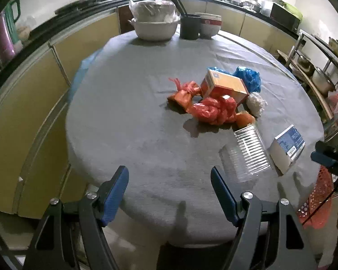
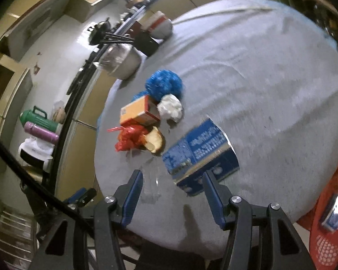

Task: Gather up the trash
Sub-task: 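Grasp the blue carton with the right tool, then lift the blue carton off the table with the right tool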

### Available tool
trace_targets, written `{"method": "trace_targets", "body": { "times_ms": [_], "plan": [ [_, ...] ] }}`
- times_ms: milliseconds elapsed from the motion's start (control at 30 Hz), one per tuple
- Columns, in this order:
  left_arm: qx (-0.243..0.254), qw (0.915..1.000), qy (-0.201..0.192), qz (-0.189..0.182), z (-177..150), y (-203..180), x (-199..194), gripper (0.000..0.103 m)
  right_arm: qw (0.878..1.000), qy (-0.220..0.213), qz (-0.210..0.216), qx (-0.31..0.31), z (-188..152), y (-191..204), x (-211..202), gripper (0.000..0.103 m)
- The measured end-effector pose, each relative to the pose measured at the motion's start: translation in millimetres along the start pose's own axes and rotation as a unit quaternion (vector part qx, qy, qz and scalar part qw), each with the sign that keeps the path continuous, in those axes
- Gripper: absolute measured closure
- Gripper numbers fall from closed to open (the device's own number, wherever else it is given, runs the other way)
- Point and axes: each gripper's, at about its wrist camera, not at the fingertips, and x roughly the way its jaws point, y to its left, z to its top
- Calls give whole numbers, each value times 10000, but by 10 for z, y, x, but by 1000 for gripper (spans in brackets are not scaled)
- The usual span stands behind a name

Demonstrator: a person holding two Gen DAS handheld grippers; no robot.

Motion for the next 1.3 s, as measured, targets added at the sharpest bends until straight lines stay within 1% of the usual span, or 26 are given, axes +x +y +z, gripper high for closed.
{"method": "trace_targets", "body": {
  "times_ms": [167,300,367,433,500,567,600,667,733,800,833,967,1067,1133,1233,1300],
  "plan": [
    [11,10000,-75,-62,127,11,96,27,9997,180,-75,179,82,-55,165,44],
    [-57,9994,-129,-303,302,33,169,27,9989,325,-189,280,192,-31,311,44],
    [-77,9992,-136,-369,366,8,166,28,9987,335,-319,225,273,28,391,44],
    [25,9981,-252,-554,408,-80,101,28,9987,295,-395,128,337,96,454,44],
    [114,9975,-331,-614,416,-157,67,28,9980,253,-574,-80,396,166,532,43],
    [149,9970,-266,-717,409,-219,82,28,9961,343,-799,-178,434,214,644,41],
    [178,9964,-195,-801,389,-261,100,28,9955,378,-846,-193,436,235,695,41],
    [216,9962,-153,-826,354,-292,114,28,9933,448,-1024,-298,433,278,781,41],
    [133,9962,-73,-857,299,-267,141,33,9899,490,-1263,-411,418,324,841,40],
    [15,9952,89,-971,241,-221,174,35,9880,486,-1374,-513,413,369,873,40],
    [-16,9949,153,-999,212,-206,186,35,9867,475,-1444,-568,413,396,881,38],
    [-33,9945,253,-1018,135,-207,185,35,9823,409,-1640,-812,411,518,920,32],
    [-52,9933,324,-1104,107,-248,163,35,9771,490,-1800,-1024,394,573,1022,29],
    [3,9924,358,-1177,100,-310,138,35,9765,422,-1800,-1111,374,580,1048,28],
    [89,9916,364,-1236,102,-390,118,35,9771,310,-1740,-1187,364,549,1040,29],
    [85,9908,420,-1284,120,-429,138,35,9750,314,-1807,-1255,339,497,1028,36]
  ]
}}
